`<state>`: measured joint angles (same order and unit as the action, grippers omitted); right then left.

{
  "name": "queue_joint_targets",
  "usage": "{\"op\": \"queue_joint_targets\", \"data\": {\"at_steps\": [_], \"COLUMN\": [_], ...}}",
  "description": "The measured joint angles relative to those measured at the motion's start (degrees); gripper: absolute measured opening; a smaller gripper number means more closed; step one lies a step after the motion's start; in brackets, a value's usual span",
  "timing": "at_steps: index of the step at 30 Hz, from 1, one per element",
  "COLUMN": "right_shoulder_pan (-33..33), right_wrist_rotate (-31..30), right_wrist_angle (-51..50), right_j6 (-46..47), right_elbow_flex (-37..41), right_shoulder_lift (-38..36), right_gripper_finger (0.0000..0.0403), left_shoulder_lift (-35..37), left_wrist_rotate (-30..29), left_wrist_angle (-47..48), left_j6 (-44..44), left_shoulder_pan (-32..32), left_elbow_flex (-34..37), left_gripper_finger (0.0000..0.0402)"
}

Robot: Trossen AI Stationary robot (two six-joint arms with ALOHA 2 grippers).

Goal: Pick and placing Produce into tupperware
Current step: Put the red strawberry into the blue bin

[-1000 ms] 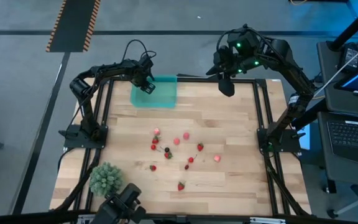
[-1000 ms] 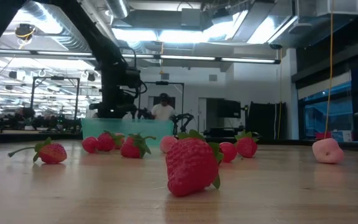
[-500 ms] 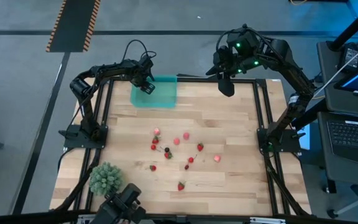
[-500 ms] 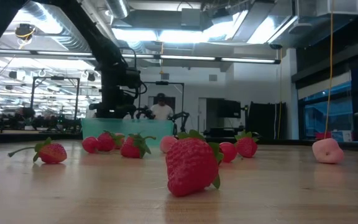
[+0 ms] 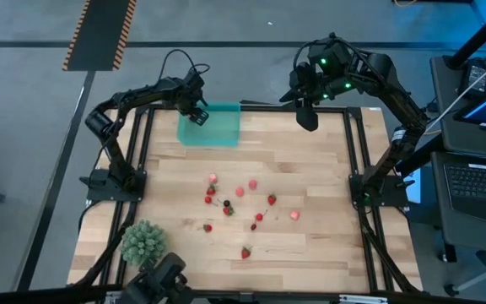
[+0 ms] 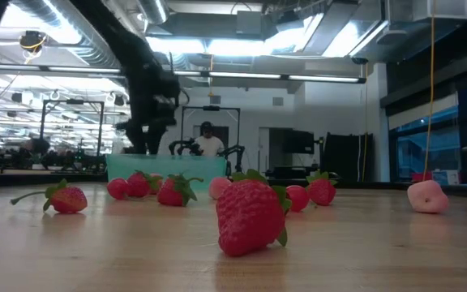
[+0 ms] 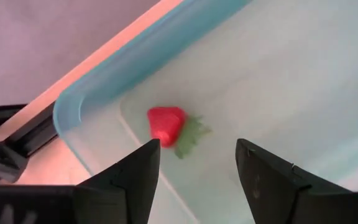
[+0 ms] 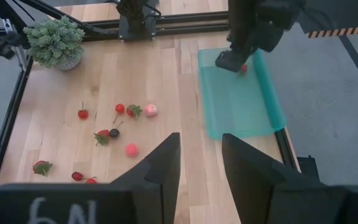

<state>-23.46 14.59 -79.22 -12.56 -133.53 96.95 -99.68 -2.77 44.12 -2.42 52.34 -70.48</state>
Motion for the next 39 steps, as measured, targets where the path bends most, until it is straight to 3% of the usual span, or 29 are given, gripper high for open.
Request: {"op": "queue_joint_targets", "data": {"at_steps": [10,14,20,32,39], "right_shoulder_pan": [0.0,0.0,0.0,0.0,0.0], "right_wrist_rotate": [0.0,0.0,0.0,0.0,0.0], "right_wrist_angle": [0.0,0.0,0.0,-1.6,-5.7], "right_j6": [0.0,0.0,0.0,3.4,6.4], "right_elbow_flex": [0.0,0.0,0.0,0.0,0.0], "right_shoulder_lift": [0.0,0.0,0.0,0.0,0.0], "right_gripper_finger": [0.0121,0.0121,0.0121,0.0121,0.0121], "left_shoulder_lift": [14.8,20.4,26.4,27.9,24.4], "left_wrist_rotate": [8.6,12.5,13.0,12.7,7.2], "left_wrist_angle": [8.3,13.3,19.7,21.9,18.8], "left_j6": [-0.5,-2.0,-4.1,-9.3,-12.5], "left_shoulder_pan": [-3.7,-7.9,-16.7,-34.0,-42.7], "left_elbow_flex": [0.0,0.0,0.0,0.0,0.0], "left_gripper_finger": [0.0204,0.0204,0.0204,0.0204,0.0204]}}
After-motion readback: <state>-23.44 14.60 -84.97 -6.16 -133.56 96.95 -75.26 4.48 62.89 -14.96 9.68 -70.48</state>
